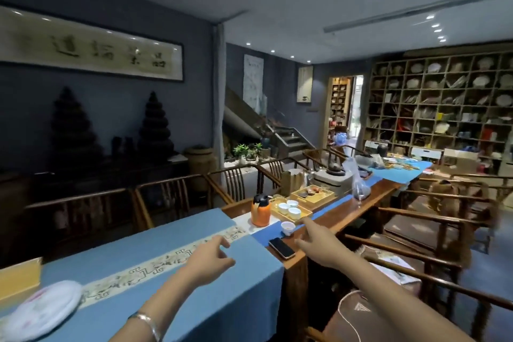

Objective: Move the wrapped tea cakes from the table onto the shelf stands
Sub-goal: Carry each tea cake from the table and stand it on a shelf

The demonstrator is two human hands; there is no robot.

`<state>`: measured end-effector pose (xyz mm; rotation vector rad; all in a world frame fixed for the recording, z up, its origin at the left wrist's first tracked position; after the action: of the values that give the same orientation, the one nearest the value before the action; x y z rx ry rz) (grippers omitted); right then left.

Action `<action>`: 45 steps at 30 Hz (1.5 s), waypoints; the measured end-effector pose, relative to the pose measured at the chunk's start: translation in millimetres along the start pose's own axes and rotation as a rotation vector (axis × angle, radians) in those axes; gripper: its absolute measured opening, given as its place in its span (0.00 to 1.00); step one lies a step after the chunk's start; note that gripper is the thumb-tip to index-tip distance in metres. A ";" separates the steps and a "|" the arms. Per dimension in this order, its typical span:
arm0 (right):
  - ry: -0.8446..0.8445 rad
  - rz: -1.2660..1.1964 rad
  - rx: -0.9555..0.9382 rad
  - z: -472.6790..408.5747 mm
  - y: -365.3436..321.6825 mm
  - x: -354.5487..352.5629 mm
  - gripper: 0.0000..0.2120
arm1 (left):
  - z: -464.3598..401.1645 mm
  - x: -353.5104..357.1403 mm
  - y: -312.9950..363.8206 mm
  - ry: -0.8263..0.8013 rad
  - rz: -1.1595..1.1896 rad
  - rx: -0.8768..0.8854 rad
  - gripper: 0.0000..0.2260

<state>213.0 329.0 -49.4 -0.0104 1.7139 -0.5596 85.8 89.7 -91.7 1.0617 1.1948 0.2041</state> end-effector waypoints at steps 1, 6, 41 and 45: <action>-0.021 0.011 -0.045 -31.4 -8.3 9.7 0.20 | -11.5 -10.6 -12.6 0.035 0.000 -0.028 0.17; -0.161 0.004 -0.291 -149.5 -70.2 71.4 0.21 | -30.6 -65.0 -77.1 0.235 0.014 -0.213 0.16; -0.709 0.111 -0.697 -363.3 -478.0 415.2 0.23 | -58.3 -311.7 -479.4 0.598 0.230 -0.782 0.19; -0.764 0.128 -0.684 -387.2 -487.1 444.5 0.21 | -73.1 -315.6 -515.3 0.603 0.268 -0.842 0.21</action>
<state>-392.2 -99.2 -236.9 -0.5319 1.0661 0.1524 -301.2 -343.7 -273.1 0.3972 1.2911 1.1911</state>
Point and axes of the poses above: each hand's wrist, its own z-axis away from the middle knuckle, its own x-axis out of the palm, y = z × x, the point moved 1 cm from there along -z, towards the middle knuckle, and after that the axes turned 10 degrees about z, right-handed, at the moved point
